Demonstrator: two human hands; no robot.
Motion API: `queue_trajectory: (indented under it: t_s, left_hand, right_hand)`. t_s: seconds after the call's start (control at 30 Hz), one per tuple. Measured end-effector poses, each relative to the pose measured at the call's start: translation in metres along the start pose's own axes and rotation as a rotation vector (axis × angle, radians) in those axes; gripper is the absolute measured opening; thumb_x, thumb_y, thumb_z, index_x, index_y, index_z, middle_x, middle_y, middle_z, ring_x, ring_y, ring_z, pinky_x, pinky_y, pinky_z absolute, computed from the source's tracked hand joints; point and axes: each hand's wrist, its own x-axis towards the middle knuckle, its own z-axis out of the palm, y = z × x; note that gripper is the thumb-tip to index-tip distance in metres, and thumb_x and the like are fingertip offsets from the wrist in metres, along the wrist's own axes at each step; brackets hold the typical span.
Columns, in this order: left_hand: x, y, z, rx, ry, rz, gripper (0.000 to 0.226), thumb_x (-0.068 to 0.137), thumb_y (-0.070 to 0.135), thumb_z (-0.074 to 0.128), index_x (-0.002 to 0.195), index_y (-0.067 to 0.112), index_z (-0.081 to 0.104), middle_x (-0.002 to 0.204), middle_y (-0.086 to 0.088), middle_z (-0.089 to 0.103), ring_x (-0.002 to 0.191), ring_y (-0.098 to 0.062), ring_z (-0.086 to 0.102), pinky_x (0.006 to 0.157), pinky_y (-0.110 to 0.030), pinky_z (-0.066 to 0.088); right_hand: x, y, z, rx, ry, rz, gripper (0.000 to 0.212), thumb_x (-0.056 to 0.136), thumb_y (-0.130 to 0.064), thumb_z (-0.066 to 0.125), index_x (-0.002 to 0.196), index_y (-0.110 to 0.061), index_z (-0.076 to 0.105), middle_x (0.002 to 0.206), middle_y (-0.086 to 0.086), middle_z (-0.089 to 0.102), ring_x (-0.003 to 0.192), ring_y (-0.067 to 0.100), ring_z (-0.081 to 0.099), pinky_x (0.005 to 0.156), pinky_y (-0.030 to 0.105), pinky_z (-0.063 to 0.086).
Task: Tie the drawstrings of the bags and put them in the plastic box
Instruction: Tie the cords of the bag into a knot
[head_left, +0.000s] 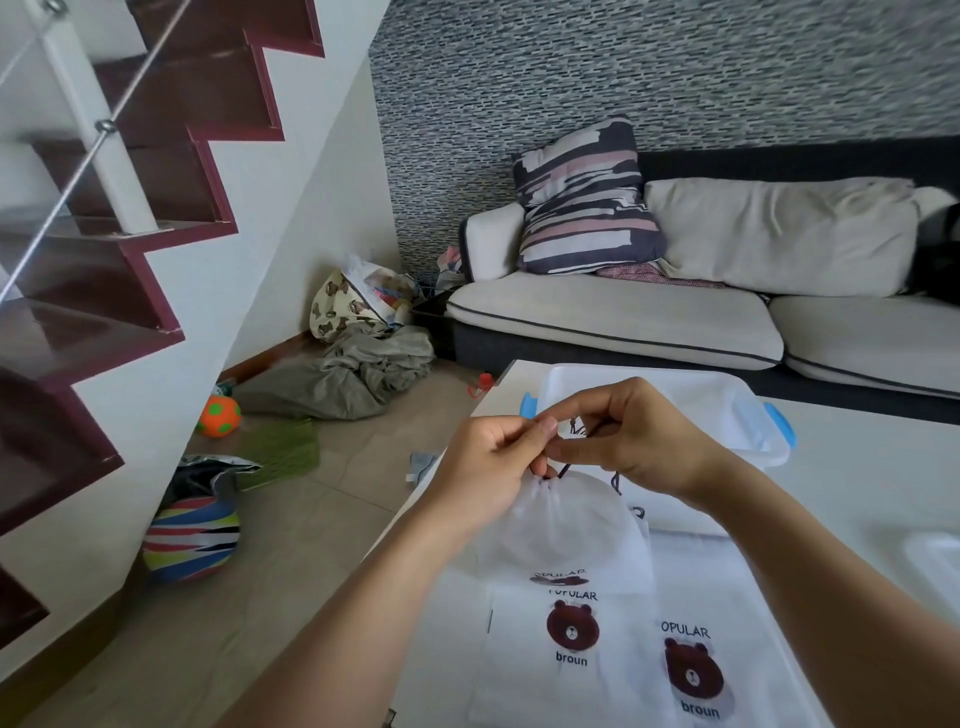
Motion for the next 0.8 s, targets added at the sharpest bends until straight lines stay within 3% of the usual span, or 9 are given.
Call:
queue_trajectory:
  t_s: [0.07,0.2,0.27,0.33,0.4,0.47,0.6,0.7,0.8]
  left_hand:
    - [-0.001,0.0,0.001,0.018,-0.002,0.015,0.043,0.1,0.024,0.059,0.061,0.007,0.056,0.064,-0.009,0.059,0.056,-0.005,0.062,0.061,-0.011,0.044]
    - [-0.001,0.002,-0.002,0.039,-0.004,0.021,0.043,0.099,0.024,0.061,0.058,0.012,0.057,0.064,-0.005,0.062,0.06,-0.006,0.063,0.063,-0.012,0.044]
    - [-0.001,0.004,-0.006,0.015,-0.021,0.002,0.042,0.099,0.025,0.061,0.059,0.015,0.061,0.067,-0.004,0.064,0.063,-0.008,0.06,0.062,-0.015,0.041]
    - [-0.002,0.006,-0.011,-0.02,-0.056,-0.017,0.04,0.1,0.027,0.061,0.06,0.019,0.065,0.072,-0.006,0.066,0.068,-0.015,0.058,0.06,-0.022,0.038]
    - [-0.004,0.01,-0.013,-0.065,-0.081,-0.033,0.038,0.1,0.022,0.06,0.063,0.021,0.069,0.074,-0.004,0.068,0.066,-0.012,0.059,0.058,-0.018,0.039]
    - [-0.004,0.011,-0.014,-0.112,-0.1,-0.055,0.034,0.1,0.019,0.059,0.069,0.022,0.074,0.073,0.0,0.069,0.072,-0.012,0.063,0.065,-0.018,0.043]
    - [-0.004,0.01,-0.014,-0.25,-0.127,-0.154,0.022,0.098,0.018,0.06,0.085,0.017,0.078,0.076,-0.005,0.07,0.073,-0.016,0.063,0.061,-0.018,0.046]
    - [-0.001,0.007,-0.014,-0.36,-0.141,-0.233,0.02,0.093,0.02,0.065,0.08,0.016,0.08,0.076,-0.007,0.07,0.073,-0.019,0.063,0.07,-0.029,0.048]
    - [0.001,0.007,-0.015,-0.444,-0.153,-0.259,0.015,0.082,0.022,0.07,0.078,0.012,0.08,0.077,-0.008,0.071,0.072,-0.017,0.066,0.077,-0.029,0.054]
  right_hand:
    - [0.002,0.005,-0.001,-0.051,0.039,-0.027,0.015,0.084,-0.014,0.08,0.089,-0.028,0.082,0.052,0.018,0.03,0.055,0.033,0.017,0.051,0.032,0.019]
    - [0.004,0.004,0.004,-0.068,0.079,-0.044,0.01,0.082,-0.018,0.082,0.083,-0.028,0.082,0.062,0.034,0.054,0.05,0.031,0.023,0.048,0.03,0.024]
    - [0.004,0.002,0.005,-0.014,0.141,-0.049,0.007,0.081,-0.018,0.083,0.081,-0.025,0.083,0.055,0.028,0.046,0.049,0.026,0.023,0.047,0.028,0.023]
    - [0.004,0.002,0.005,0.061,0.169,-0.019,0.003,0.08,-0.017,0.083,0.082,-0.019,0.083,0.056,0.025,0.042,0.055,0.032,0.023,0.051,0.032,0.023]
    - [0.005,0.004,0.005,0.164,0.178,0.038,0.003,0.081,-0.012,0.08,0.084,-0.011,0.081,0.069,0.03,0.058,0.055,0.031,0.028,0.051,0.031,0.027]
    - [0.006,0.006,0.006,0.257,0.157,0.092,0.006,0.084,-0.006,0.075,0.087,-0.001,0.076,0.075,0.018,0.067,0.05,0.02,0.033,0.048,0.025,0.031]
    - [0.007,0.007,0.009,0.316,0.09,0.155,0.011,0.095,0.0,0.06,0.086,-0.003,0.065,0.064,0.002,0.056,0.047,0.011,0.031,0.047,0.021,0.031]
    - [0.008,0.006,0.011,0.349,0.066,0.205,0.019,0.1,-0.002,0.053,0.083,-0.008,0.058,0.054,-0.004,0.038,0.047,0.01,0.025,0.045,0.019,0.027]
    - [0.009,0.004,0.013,0.414,0.072,0.252,0.025,0.104,-0.005,0.046,0.081,-0.013,0.052,0.057,-0.004,0.023,0.051,0.012,0.018,0.045,0.021,0.021]
